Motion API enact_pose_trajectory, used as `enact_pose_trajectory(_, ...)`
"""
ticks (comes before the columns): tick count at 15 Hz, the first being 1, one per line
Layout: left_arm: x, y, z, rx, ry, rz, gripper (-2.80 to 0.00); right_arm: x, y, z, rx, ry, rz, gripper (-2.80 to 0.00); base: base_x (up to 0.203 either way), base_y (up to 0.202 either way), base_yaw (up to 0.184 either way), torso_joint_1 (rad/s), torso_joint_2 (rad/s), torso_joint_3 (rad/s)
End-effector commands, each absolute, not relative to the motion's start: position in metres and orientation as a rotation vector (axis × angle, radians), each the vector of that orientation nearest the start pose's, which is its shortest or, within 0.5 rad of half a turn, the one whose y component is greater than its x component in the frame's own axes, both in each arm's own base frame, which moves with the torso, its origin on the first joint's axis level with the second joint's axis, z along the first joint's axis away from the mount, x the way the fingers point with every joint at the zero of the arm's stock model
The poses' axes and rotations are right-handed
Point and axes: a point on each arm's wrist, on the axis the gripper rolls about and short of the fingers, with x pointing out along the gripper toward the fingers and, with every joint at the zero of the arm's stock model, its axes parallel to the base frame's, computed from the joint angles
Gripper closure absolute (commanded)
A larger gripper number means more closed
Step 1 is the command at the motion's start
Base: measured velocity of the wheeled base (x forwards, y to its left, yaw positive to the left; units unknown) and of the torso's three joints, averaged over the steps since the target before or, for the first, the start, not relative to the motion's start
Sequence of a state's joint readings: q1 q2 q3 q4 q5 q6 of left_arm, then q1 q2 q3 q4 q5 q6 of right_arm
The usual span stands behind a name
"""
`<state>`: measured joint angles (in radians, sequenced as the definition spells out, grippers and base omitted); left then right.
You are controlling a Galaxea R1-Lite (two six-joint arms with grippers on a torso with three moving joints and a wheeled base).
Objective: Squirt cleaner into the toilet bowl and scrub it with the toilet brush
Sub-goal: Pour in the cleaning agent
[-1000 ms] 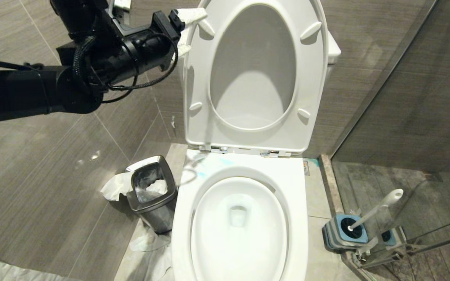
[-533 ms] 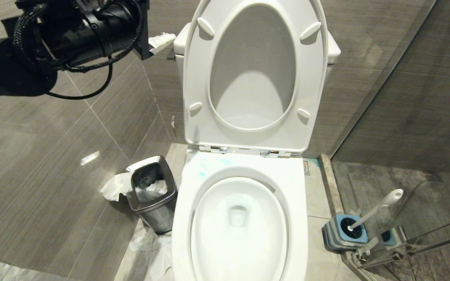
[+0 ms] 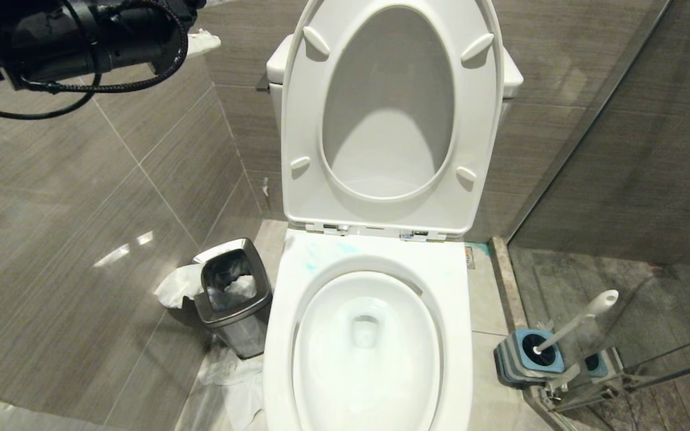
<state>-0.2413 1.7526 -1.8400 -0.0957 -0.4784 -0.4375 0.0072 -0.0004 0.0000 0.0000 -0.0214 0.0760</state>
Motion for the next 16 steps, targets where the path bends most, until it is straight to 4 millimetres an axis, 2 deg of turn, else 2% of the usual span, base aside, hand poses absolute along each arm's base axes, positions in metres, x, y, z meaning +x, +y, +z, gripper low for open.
enact_pose_trajectory(1, 0.285, -0.079, 0.417, -0.202, -0.107, -0.702, -2.80, -0.023, -0.001, 0.076, 0.077, -0.001, -0.014, 0.00, 0.000, 0.000, 0.000, 0.000, 0.00, 0.000)
enact_pose_trajectory(3, 0.265, -0.073, 0.429, -0.114, -0.173, -0.606, -2.80, -0.023, -0.001, 0.075, 0.077, -0.001, -0.014, 0.00, 0.000, 0.000, 0.000, 0.000, 0.00, 0.000)
enact_pose_trajectory(5, 0.237, -0.068, 0.443, -0.048, -0.227, -0.545, -2.80, -0.023, -0.001, 0.075, 0.077, -0.001, -0.014, 0.00, 0.000, 0.000, 0.000, 0.000, 0.00, 0.000)
enact_pose_trajectory(8, 0.177, -0.064, 0.460, 0.006, -0.268, -0.502, -2.80, -0.023, -0.001, 0.075, 0.077, -0.001, -0.014, 0.00, 0.000, 0.000, 0.000, 0.000, 0.00, 0.000)
enact_pose_trajectory(11, 0.118, -0.057, 0.463, 0.009, -0.232, -0.479, -2.80, -0.023, -0.001, 0.075, 0.077, -0.001, -0.014, 0.00, 0.000, 0.000, 0.000, 0.000, 0.00, 0.000)
enact_pose_trajectory(13, 0.094, -0.047, 0.458, 0.016, -0.216, -0.474, -2.80, -0.023, -0.001, 0.076, 0.077, -0.002, -0.014, 0.00, 0.000, 0.000, 0.000, 0.000, 0.00, 0.000)
enact_pose_trajectory(14, 0.087, -0.044, 0.454, 0.020, -0.209, -0.473, 0.00, -0.023, -0.001, 0.076, 0.077, -0.002, -0.014, 0.00, 0.000, 0.000, 0.000, 0.000, 0.00, 0.000)
enact_pose_trajectory(16, 0.079, -0.040, 0.446, 0.025, -0.193, -0.472, 0.00, -0.023, -0.001, 0.075, 0.077, -0.001, -0.014, 0.00, 0.000, 0.000, 0.000, 0.000, 0.00, 0.000)
